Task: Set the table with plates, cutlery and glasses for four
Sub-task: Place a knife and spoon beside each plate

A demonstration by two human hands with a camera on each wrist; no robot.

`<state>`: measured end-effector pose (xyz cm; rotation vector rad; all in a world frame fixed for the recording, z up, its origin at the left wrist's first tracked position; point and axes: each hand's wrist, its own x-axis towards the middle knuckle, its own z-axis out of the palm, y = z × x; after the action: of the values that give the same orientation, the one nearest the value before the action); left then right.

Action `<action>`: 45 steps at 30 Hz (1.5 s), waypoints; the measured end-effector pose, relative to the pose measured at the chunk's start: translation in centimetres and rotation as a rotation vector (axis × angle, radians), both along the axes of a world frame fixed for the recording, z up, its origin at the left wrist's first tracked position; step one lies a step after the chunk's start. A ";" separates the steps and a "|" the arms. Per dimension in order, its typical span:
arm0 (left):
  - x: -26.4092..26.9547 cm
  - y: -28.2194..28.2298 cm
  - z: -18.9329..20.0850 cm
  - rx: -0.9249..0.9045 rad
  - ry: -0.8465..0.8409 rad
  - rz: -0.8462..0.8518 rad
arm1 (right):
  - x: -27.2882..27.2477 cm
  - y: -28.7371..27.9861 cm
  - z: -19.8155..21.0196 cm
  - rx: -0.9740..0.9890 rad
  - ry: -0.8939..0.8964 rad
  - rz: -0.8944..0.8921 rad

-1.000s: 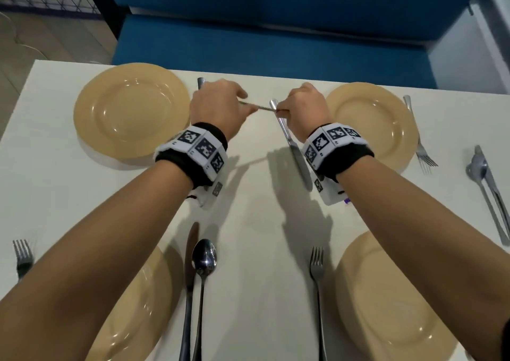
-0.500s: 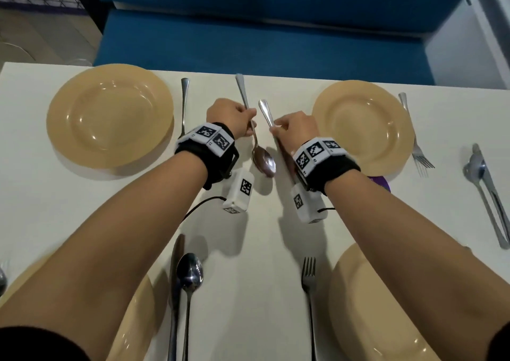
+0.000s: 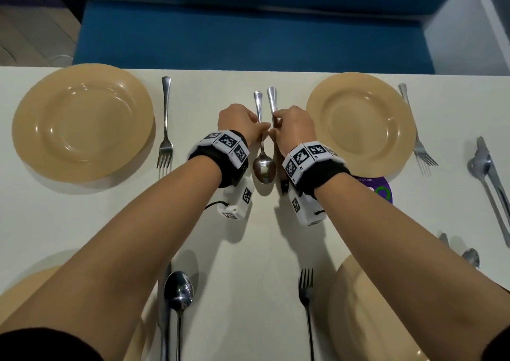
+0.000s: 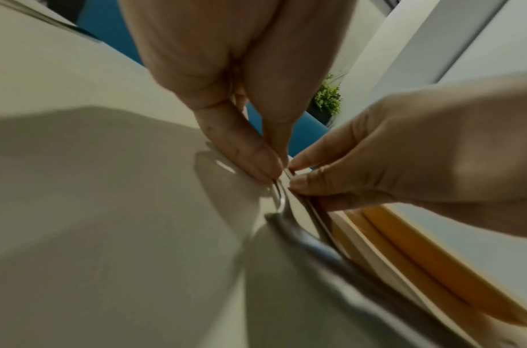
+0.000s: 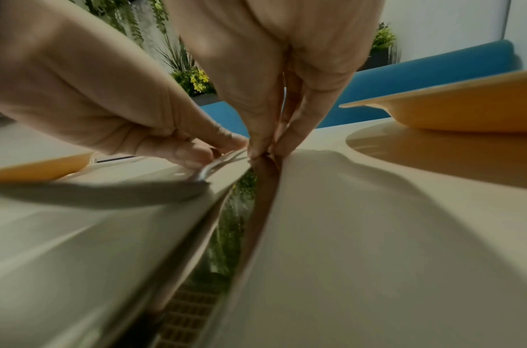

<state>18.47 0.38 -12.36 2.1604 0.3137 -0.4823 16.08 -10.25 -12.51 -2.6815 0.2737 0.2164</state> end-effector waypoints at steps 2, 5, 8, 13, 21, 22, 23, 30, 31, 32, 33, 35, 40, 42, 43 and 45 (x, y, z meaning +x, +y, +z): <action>-0.1 0.0 -0.3 0.031 -0.012 -0.028 | -0.2 -0.1 -0.4 -0.048 -0.016 0.022; 0.2 -0.4 -0.4 0.019 -0.032 -0.039 | -0.1 -0.1 -0.7 -0.114 -0.017 0.043; 0.8 -1.2 0.0 0.006 -0.045 -0.030 | 0.6 -0.1 -0.6 -0.164 -0.004 0.046; 2.0 -2.1 0.2 0.030 -0.070 -0.051 | 1.9 -0.2 -0.6 -0.158 -0.009 0.013; 2.0 -2.2 -0.1 0.039 -0.089 -0.073 | 2.3 -0.6 -0.4 -0.156 -0.014 0.028; 2.0 -2.2 -0.2 0.036 -0.090 -0.073 | 2.3 -0.7 -0.3 -0.157 -0.014 0.032; 1.9 -2.2 -0.2 0.032 -0.091 -0.072 | 2.2 -0.7 -0.3 -0.156 -0.015 0.034; 1.8 -2.3 -0.1 0.016 -0.077 -0.066 | 1.9 -0.8 -0.3 -0.142 -0.007 0.026; 1.8 -2.3 -0.1 0.019 -0.079 -0.067 | 1.9 -0.8 -0.4 -0.143 -0.007 0.025; 1.8 -2.3 -0.1 0.021 -0.080 -0.069 | 1.8 -0.9 -0.4 -0.145 -0.006 0.026; 1.8 -2.4 -0.1 0.023 -0.081 -0.071 | 1.7 -0.9 -0.4 -0.149 -0.008 0.028; 1.7 -2.3 -0.1 0.025 -0.078 -0.074 | 1.6 -1.0 -0.5 -0.152 -0.012 0.030; 1.6 -2.3 -0.2 0.013 -0.066 -0.074 | 1.5 -1.1 -0.6 -0.150 -0.021 0.038; 1.5 -2.3 -0.3 0.012 -0.057 -0.079 | 1.5 -1.1 -0.6 -0.148 -0.017 0.041; 1.6 -2.4 -0.4 0.004 -0.052 -0.078 | 1.5 -1.1 -0.5 -0.146 -0.015 0.037; 1.7 -2.6 -0.4 -0.005 -0.048 -0.075 | 1.6 -1.1 -0.4 -0.146 -0.017 0.028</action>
<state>20.17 -2.17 -12.74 2.1818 0.2054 -0.4716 17.67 -11.36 -12.90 -2.8321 0.2558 0.1890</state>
